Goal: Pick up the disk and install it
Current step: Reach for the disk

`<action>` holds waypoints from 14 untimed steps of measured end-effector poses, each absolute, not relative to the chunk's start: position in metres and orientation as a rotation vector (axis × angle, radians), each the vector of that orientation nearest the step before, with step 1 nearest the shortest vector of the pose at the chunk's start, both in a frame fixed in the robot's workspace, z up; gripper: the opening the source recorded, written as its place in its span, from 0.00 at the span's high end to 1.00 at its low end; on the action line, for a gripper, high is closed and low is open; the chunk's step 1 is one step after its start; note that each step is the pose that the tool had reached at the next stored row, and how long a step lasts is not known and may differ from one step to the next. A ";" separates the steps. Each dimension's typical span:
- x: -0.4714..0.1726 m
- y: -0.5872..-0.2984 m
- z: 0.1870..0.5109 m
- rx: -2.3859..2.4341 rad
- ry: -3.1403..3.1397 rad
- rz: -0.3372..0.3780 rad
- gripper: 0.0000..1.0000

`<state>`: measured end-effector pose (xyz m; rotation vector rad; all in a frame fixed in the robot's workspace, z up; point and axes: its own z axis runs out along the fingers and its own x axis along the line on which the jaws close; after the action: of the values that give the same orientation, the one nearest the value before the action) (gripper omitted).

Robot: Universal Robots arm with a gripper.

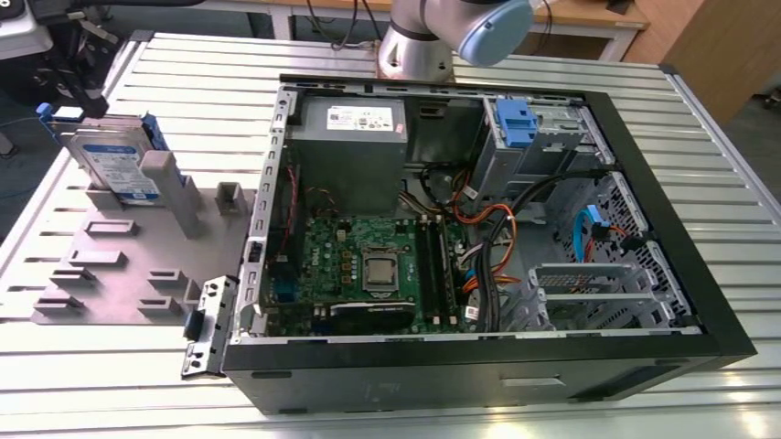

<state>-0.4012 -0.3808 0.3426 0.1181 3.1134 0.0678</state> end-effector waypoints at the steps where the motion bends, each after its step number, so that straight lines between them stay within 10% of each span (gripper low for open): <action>1: -0.402 -0.380 0.342 0.118 3.114 0.068 0.89; 14: -0.411 -0.375 0.336 0.118 3.114 0.067 0.89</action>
<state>-0.4106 -0.3751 0.3363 0.1180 3.1142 0.0674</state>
